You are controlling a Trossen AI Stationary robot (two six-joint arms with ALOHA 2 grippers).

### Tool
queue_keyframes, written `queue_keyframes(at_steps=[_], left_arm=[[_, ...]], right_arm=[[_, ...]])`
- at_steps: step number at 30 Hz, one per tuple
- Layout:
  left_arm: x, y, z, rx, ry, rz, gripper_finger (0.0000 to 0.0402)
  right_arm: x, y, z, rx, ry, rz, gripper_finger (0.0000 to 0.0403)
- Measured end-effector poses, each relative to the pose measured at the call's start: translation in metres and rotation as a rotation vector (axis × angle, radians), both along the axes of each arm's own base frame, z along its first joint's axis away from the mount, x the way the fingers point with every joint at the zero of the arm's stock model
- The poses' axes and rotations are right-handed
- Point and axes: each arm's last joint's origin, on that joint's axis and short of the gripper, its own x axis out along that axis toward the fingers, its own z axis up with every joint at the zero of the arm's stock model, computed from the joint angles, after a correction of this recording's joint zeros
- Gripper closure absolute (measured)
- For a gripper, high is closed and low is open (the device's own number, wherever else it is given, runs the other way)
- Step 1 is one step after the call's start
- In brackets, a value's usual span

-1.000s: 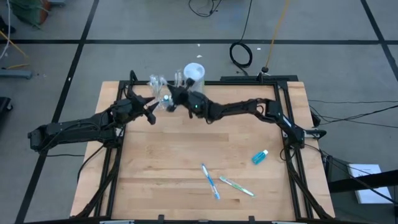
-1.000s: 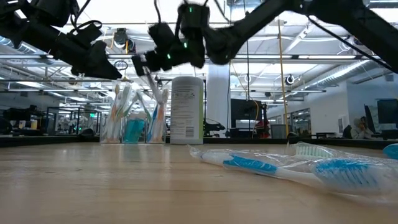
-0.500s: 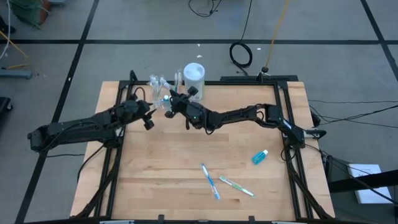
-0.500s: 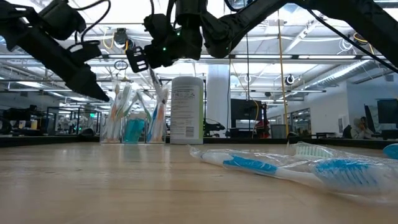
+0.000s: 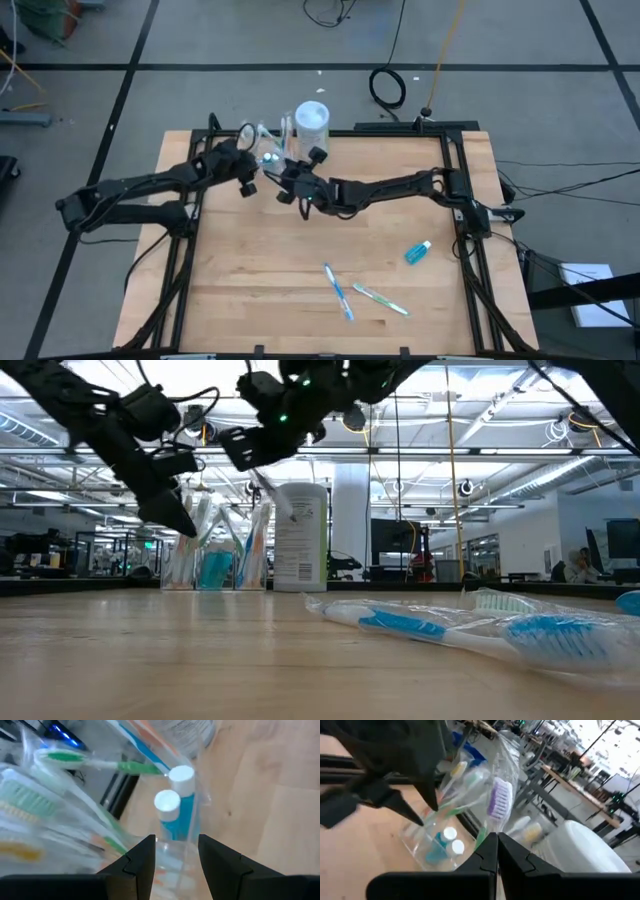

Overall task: Pick & Place toothbrushing station
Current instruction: Put the violet toothbrush into the transparent organizer

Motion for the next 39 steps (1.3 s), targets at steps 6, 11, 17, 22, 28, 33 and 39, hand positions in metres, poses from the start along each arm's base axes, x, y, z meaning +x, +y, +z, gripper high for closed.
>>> queue_keyframes(at_steps=[6, 11, 17, 22, 28, 33, 39], left_arm=[[0.003, 0.021, -0.007, -0.168, 0.082, -0.014, 0.0250], [0.004, 0.035, -0.011, -0.187, 0.110, 0.031, 0.0250], [0.006, 0.038, -0.013, -0.268, 0.136, -0.043, 0.0275], [0.007, 0.038, -0.012, -0.292, 0.135, -0.043, 0.0348], [0.008, 0.039, -0.006, -0.344, 0.114, 0.013, 0.0388], [0.011, 0.038, 0.003, -0.429, 0.080, 0.009, 0.0378], [0.016, 0.035, 0.009, -0.515, 0.006, 0.020, 0.0391]], right_arm=[[-0.040, 0.015, 0.000, 0.066, -0.019, 0.013, 0.0403], [-0.082, 0.026, -0.009, 0.092, -0.137, 0.039, 0.0403], [-0.125, 0.035, -0.018, 0.081, -0.266, 0.081, 0.0403], [-0.147, 0.043, -0.021, 0.086, -0.301, 0.111, 0.0403], [-0.150, 0.046, -0.021, 0.072, -0.294, 0.125, 0.0403], [-0.150, 0.045, -0.021, 0.071, -0.292, 0.122, 0.0403], [-0.150, 0.045, -0.020, 0.070, -0.301, 0.122, 0.0403]])
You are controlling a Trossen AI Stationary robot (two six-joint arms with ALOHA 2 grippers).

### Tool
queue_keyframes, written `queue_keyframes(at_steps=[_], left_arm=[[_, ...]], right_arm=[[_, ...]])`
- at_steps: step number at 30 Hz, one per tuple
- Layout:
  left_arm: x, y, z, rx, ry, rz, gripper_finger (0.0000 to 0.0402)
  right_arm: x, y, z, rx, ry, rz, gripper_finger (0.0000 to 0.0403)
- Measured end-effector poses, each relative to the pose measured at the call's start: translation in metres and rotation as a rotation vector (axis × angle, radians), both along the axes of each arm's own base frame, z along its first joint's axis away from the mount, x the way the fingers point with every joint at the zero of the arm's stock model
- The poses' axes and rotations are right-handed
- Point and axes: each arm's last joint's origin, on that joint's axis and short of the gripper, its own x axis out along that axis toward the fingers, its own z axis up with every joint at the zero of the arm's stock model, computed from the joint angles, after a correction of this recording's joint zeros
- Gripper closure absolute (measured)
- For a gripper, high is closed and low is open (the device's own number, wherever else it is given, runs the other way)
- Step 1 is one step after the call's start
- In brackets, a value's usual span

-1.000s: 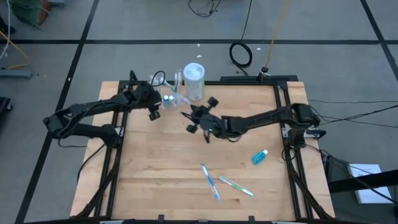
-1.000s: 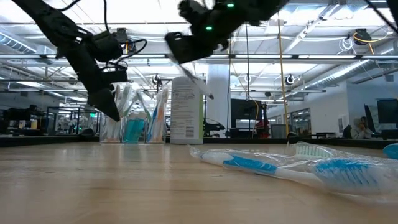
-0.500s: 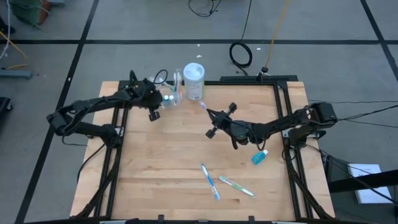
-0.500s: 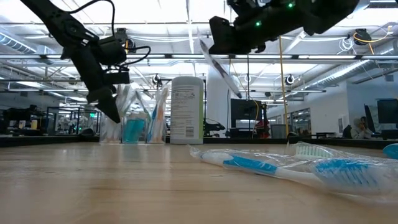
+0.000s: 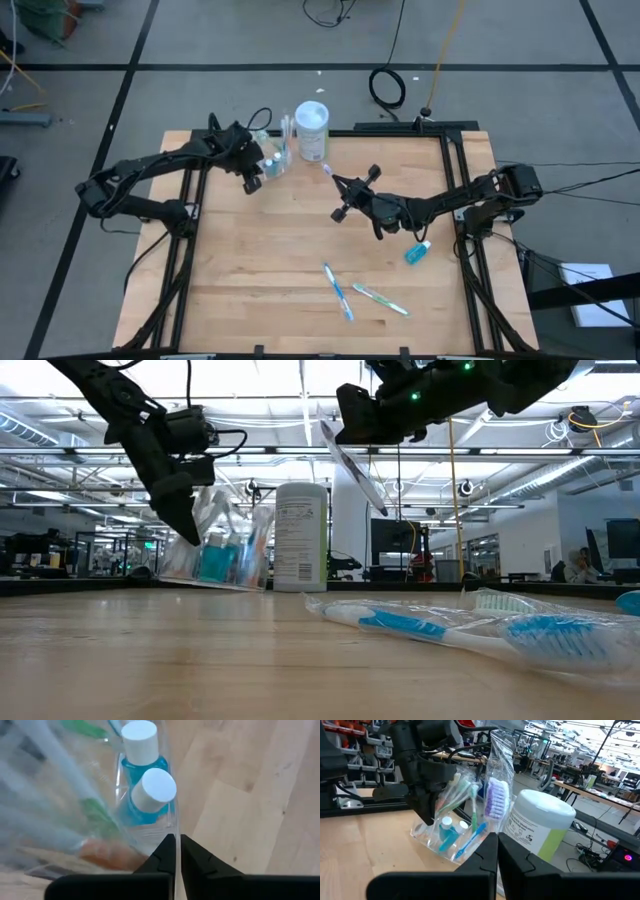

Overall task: Pick & Place toothbrushing station
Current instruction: Put the violet toothbrush into the transparent organizer

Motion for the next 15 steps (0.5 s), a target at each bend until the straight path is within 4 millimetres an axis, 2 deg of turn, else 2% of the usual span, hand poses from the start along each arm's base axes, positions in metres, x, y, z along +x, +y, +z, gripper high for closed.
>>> queue_keyframes(at_steps=[4, 12, 15], left_arm=[[0.006, -0.013, -0.002, -0.042, 0.033, -0.004, 0.0394], [0.031, -0.056, -0.002, -0.136, 0.012, -0.070, 0.0392], [0.039, -0.075, -0.002, -0.127, 0.024, -0.109, 0.0397]], right_arm=[[0.000, 0.000, 0.000, -0.005, 0.004, 0.000, 0.0403], [0.000, 0.000, 0.003, 0.005, -0.033, 0.006, 0.0403], [0.002, 0.002, 0.005, 0.029, -0.070, 0.105, 0.0403]])
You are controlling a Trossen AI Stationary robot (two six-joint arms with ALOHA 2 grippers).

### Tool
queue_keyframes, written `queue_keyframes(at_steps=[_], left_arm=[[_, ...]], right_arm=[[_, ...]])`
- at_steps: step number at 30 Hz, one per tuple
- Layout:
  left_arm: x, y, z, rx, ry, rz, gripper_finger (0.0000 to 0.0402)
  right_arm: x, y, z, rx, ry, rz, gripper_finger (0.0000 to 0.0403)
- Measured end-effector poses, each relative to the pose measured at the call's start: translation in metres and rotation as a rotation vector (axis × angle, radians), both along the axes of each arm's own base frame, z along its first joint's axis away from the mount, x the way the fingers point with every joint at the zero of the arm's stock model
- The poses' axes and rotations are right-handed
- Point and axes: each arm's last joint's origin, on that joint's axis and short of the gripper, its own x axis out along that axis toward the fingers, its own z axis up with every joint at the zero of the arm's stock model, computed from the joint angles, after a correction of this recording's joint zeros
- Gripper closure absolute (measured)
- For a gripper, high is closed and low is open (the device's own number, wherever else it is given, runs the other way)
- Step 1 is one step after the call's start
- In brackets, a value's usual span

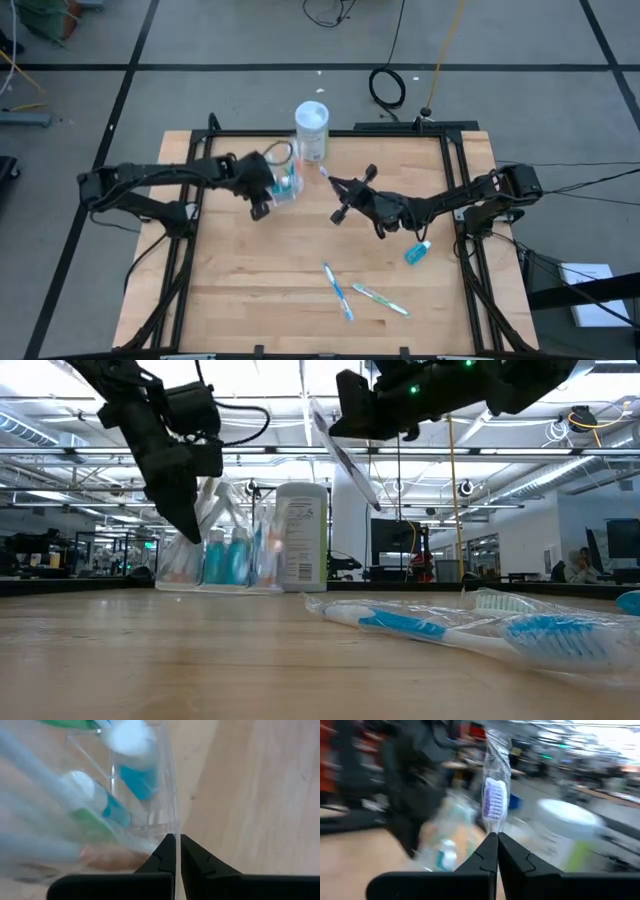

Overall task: Pick & Place toothbrushing station
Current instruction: Put the violet toothbrush into the transparent organizer

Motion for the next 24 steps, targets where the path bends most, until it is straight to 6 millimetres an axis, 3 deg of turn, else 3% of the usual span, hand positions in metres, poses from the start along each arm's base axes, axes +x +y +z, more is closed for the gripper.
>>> queue_keyframes(at_steps=[6, 10, 17, 24], left_arm=[[0.010, -0.038, 0.000, 0.034, 0.009, -0.134, 0.0396], [0.011, -0.052, 0.000, 0.069, 0.022, -0.103, 0.0390], [0.012, -0.064, 0.000, 0.060, 0.019, -0.136, 0.0373], [0.012, -0.067, 0.000, 0.059, 0.018, -0.150, 0.0371]], right_arm=[[0.008, 0.004, 0.003, 0.000, -0.110, 0.283, 0.0403], [0.015, 0.001, 0.000, -0.028, -0.224, 0.366, 0.0403], [0.030, -0.018, -0.030, -0.054, -0.378, 0.326, 0.0403], [0.070, -0.039, -0.050, -0.075, -0.359, 0.270, 0.0403]])
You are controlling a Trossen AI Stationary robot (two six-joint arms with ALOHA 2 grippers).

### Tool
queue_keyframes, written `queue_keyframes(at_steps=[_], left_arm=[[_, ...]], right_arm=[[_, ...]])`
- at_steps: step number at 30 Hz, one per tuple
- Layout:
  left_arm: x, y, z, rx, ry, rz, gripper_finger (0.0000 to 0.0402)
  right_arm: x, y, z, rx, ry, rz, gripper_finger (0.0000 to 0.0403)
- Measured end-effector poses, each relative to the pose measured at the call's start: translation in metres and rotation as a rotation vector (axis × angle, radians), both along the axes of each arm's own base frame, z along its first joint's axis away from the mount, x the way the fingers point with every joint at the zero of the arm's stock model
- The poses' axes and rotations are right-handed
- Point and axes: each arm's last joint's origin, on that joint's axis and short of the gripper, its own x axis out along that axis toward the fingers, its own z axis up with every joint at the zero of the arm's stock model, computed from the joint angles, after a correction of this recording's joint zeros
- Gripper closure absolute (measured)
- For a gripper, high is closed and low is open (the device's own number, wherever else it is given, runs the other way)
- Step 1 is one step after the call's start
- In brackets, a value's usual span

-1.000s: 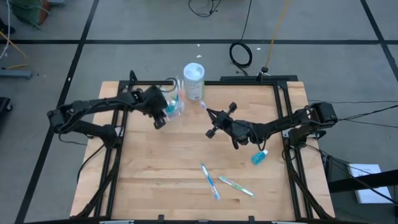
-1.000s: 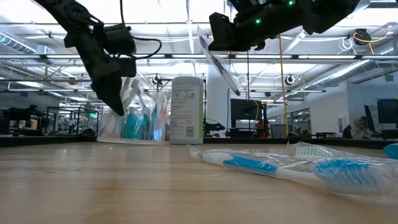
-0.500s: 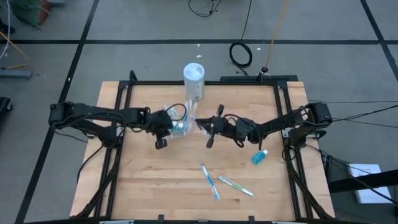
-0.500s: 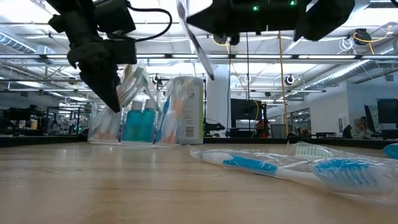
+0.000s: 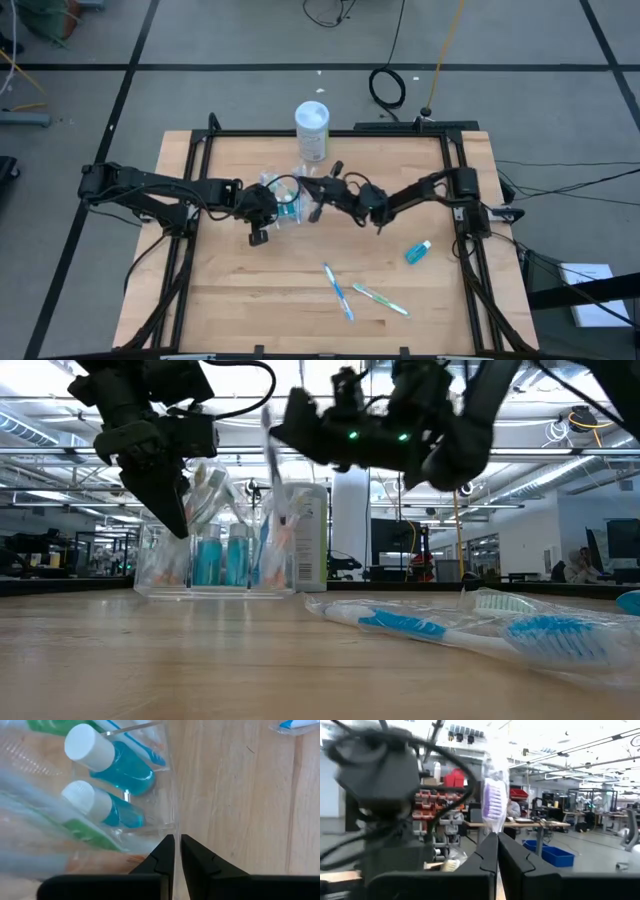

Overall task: Pick & Place toothbrushing station
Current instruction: Put the violet toothbrush into the transparent organizer

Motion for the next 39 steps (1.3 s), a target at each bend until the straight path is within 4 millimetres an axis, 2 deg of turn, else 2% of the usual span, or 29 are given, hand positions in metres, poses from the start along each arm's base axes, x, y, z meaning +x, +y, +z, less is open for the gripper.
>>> queue_keyframes(at_steps=[5, 11, 17, 25, 30, 35, 39], left_arm=[[0.002, 0.000, -0.003, -0.001, 0.013, 0.000, 0.0365], [0.008, -0.005, -0.021, 0.044, 0.104, -0.047, 0.0317], [0.009, -0.012, -0.024, 0.131, 0.119, -0.070, 0.0272], [0.003, -0.017, -0.004, 0.166, 0.030, -0.087, 0.0242], [-0.001, -0.017, 0.014, 0.181, -0.051, -0.086, 0.0240], [-0.007, -0.017, 0.031, 0.190, -0.129, -0.080, 0.0240], [-0.012, -0.014, 0.042, 0.249, -0.191, -0.025, 0.0240]], right_arm=[[0.018, -0.001, -0.009, -0.038, 0.034, -0.015, 0.0403], [0.016, 0.002, -0.014, -0.020, 0.054, -0.042, 0.0403], [0.015, 0.011, -0.018, -0.039, 0.091, -0.070, 0.0403], [0.016, 0.016, -0.021, -0.048, 0.133, -0.070, 0.0403], [0.017, 0.020, -0.031, -0.016, 0.247, -0.185, 0.0403], [0.017, 0.033, -0.035, -0.050, 0.296, -0.184, 0.0403], [0.013, 0.044, -0.035, -0.035, 0.323, -0.352, 0.0403]])
